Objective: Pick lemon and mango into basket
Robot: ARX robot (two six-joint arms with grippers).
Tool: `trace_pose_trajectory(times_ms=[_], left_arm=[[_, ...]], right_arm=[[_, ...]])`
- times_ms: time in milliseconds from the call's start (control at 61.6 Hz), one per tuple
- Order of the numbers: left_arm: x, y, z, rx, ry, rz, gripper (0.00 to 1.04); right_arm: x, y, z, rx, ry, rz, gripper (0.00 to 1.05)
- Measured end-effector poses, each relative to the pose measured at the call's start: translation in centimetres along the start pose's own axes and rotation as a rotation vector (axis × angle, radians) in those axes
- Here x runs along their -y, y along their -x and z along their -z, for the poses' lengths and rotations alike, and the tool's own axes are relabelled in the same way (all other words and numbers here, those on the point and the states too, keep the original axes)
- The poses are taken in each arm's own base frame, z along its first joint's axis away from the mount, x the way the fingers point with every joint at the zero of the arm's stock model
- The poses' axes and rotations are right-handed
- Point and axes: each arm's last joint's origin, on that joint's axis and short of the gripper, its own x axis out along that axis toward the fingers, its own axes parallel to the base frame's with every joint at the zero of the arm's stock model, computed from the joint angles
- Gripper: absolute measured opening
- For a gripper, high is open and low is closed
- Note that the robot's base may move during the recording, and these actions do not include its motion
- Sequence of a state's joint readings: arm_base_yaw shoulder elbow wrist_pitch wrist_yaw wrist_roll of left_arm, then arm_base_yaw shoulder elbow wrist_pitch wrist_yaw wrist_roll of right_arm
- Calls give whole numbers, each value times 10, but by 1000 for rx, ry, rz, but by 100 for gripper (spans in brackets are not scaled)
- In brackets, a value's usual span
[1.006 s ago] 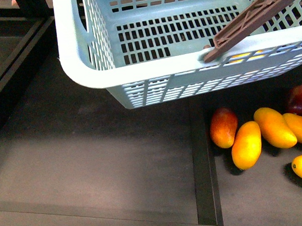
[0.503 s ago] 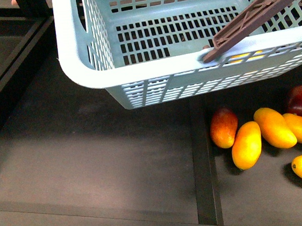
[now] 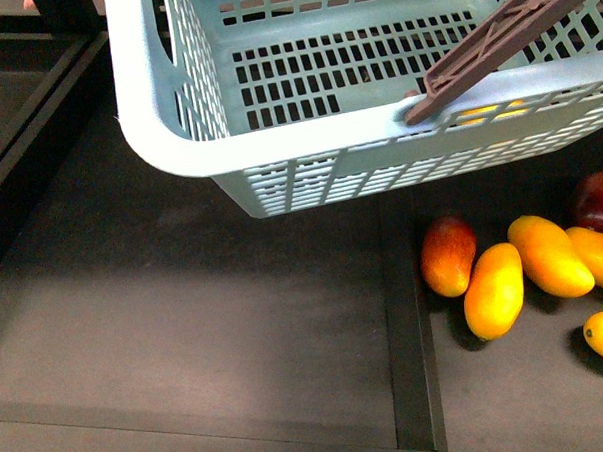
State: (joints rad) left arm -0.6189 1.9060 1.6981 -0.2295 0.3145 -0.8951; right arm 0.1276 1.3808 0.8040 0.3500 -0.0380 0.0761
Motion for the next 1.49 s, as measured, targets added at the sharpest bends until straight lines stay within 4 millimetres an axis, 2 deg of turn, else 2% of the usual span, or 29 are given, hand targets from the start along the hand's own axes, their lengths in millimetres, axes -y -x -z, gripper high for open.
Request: trace_pose_trajectory(times_ms=[65,146,227,373,470,584,649,714,811,990,1152,1492], left_arm=[[0,0,0,0,0,0,4],[0,0,0,0,0,0,4],[0,0,0,-1,-1,1,4],[0,-1,1,-3,8,-4,4],[-1,0,0,5,2,-10,4],[-2,0,0,4,2,-9,4],[-2,0,0,1,2,-6,4],[-1,-1,1,-1,1,-5,4],[-1,-1,1,-7,3,-1,4],[-1,-1,1,-4,0,-4,4],[-1,-1,1,-3,1,-4,4],[-1,-1,1,-4,1,-3,4]], right_arm=[[0,-4,3,-15,-1,35,71],[3,-5,4,-7,-17,73,88],[8,2,-1,27,-47,83,98],[17,25,-6,61,-103,74,96],[24,51,-3,68,-131,95,96],[26,86,6,218,-32,146,79],[25,98,14,259,10,147,69],[24,105,28,261,35,150,57],[24,112,59,214,47,154,32],[23,124,76,227,56,154,2],[22,135,93,225,60,155,2],[21,150,112,227,61,155,2]])
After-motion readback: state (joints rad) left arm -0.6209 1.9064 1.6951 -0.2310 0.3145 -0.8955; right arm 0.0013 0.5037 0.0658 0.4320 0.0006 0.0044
